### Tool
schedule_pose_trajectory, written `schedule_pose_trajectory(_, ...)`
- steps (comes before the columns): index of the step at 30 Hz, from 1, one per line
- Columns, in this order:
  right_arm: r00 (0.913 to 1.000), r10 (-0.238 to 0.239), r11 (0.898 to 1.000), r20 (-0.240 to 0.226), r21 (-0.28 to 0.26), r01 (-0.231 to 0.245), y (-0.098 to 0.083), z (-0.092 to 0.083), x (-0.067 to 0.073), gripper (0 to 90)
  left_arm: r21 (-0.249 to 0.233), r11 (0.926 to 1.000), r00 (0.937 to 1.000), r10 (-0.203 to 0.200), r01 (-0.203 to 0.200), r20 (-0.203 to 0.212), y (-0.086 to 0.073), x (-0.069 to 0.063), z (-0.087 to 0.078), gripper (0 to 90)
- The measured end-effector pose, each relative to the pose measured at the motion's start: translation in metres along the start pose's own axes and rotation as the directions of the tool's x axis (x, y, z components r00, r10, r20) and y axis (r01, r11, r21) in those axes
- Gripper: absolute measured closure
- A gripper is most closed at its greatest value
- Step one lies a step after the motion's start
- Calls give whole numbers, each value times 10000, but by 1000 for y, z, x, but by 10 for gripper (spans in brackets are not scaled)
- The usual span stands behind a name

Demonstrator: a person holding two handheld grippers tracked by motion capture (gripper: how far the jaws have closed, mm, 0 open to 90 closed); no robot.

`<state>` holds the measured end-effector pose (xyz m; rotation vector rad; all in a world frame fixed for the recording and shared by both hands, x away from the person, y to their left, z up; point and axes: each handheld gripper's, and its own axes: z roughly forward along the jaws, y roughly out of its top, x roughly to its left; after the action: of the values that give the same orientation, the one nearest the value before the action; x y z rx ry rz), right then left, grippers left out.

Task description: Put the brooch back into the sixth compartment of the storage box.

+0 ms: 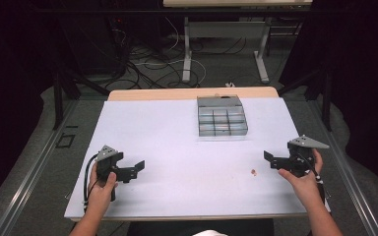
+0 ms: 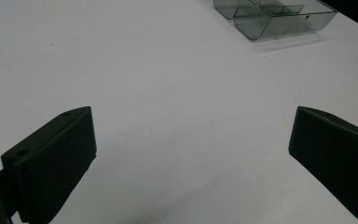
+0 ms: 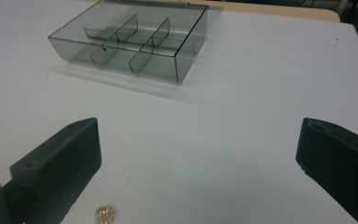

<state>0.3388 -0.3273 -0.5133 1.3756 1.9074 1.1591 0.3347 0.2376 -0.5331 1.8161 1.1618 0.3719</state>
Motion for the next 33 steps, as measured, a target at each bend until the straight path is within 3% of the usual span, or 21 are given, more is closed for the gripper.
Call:
schedule_pose_trajectory(4, 10000, -3, 10000, 0, 42, 3, 1, -1, 2, 1, -17, 10000, 10000, -33, 33, -15, -1, 0, -2, 11)
schedule_pose_trajectory(7, 9991, 10, 9989, -435, -463, -30, 3, -3, 6, 0, -24, 10000, 10000, -51, 51, -13, -1, 1, -3, 11)
schedule_pose_trajectory(11, 9988, -207, 9979, -445, -625, 178, 4, -4, 11, 0, 8, 10000, 10000, -29, 29, -4, -1, 0, -2, 11)
schedule_pose_trajectory(12, 9975, -309, 9981, -635, -554, 274, 4, -3, 13, 0, 22, 10000, 10000, -8, 8, -19, -1, 0, -2, 11)
schedule_pose_trajectory(15, 9978, -433, 9984, -493, -378, 415, 3, -2, 15, 3, 15, 10000, 10000, 61, -61, -6, -1, -1, -1, 11)
schedule_pose_trajectory(21, 9967, -303, 9995, -754, -81, 298, 5, -4, 20, 69, 48, 10000, 10000, 60, -60, -16, -1, -2, -1, 11)
schedule_pose_trajectory(25, 9934, -604, 9973, -973, 366, 642, 8, -4, 22, 152, 55, 9999, 10000, 94, -94, -1, -1, -2, -1, 11)
schedule_pose_trajectory(33, 9890, -1111, 9903, -977, 726, 1184, 6, 3, 32, 160, 39, 9999, 9999, 126, -126, -2, -1, -3, 0, 11)
